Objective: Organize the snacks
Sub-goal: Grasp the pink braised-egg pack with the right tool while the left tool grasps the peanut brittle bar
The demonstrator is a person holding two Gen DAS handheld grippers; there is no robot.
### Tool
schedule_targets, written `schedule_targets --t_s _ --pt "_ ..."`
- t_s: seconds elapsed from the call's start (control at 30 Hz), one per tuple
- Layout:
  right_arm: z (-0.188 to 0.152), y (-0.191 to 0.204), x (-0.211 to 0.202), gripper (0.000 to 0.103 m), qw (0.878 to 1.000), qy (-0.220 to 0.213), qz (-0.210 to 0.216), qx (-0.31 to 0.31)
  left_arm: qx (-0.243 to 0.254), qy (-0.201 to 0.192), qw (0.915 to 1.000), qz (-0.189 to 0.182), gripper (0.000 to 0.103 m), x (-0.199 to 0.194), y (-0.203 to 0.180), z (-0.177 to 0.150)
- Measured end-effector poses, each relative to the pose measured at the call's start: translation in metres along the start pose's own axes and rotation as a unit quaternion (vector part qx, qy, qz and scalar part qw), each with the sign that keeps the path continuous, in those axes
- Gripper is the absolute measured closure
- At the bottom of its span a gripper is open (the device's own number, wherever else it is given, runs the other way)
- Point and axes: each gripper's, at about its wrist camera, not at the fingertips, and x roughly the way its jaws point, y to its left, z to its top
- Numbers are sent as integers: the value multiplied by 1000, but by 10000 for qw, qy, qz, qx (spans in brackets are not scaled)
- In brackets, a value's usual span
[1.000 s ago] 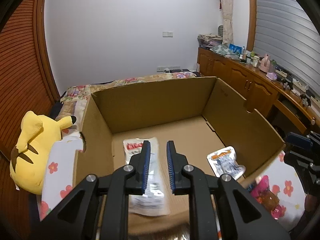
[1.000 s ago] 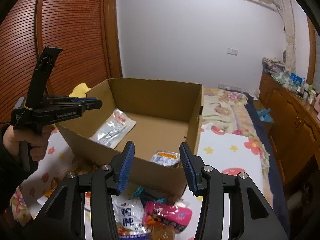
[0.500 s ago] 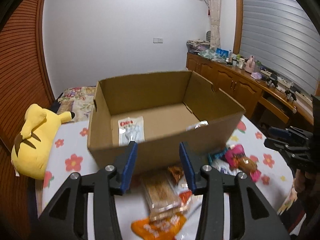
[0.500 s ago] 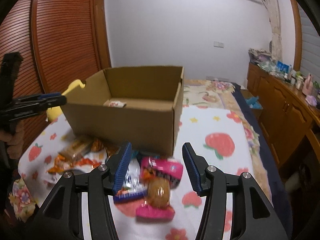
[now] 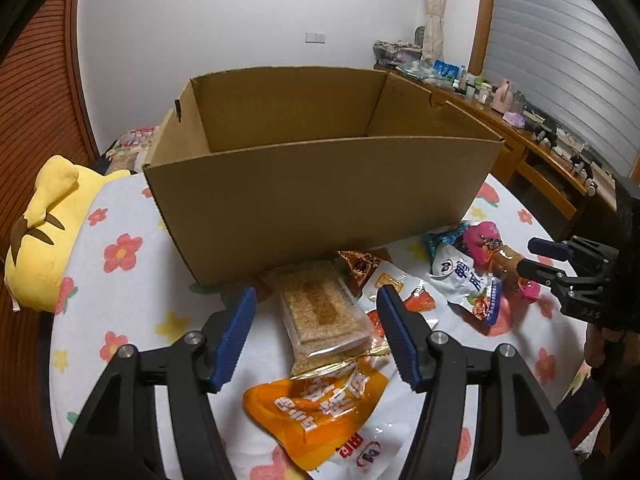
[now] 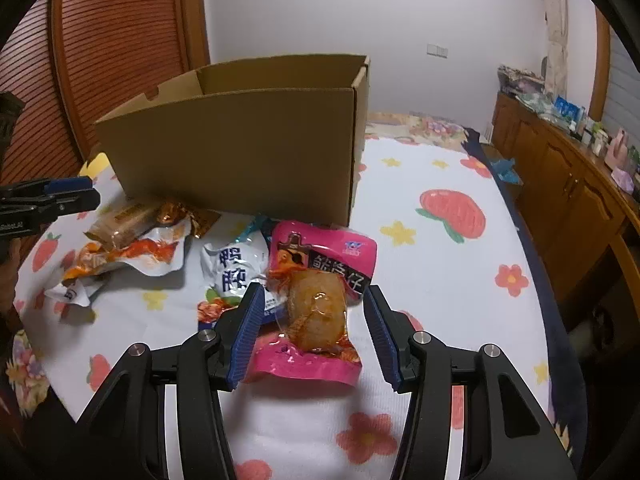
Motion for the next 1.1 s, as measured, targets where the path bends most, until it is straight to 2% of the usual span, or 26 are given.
schedule_targets --t_s 0.2,0.37,0.63,0.73,0.83,1.1 --pt "1 -2 8 51 9999 68 79 104 59 188 9998 70 41 15 -2 3" --pt "0 -1 15 51 9998 137 96 127 -26 494 9987 96 41 35 0 5" --pt "-13 2 31 49 9988 488 35 46 -43 699 9975 114 41 53 0 8" --pt "-13 3 31 49 9989 473 20 20 -64 702 9973 194 41 57 0 9" --pt "-14 7 32 49 9989 444 -85 -77 -45 673 9973 294 48 57 1 9" --pt "-17 12 31 49 9990 370 -212 -146 85 825 9959 361 48 60 0 10"
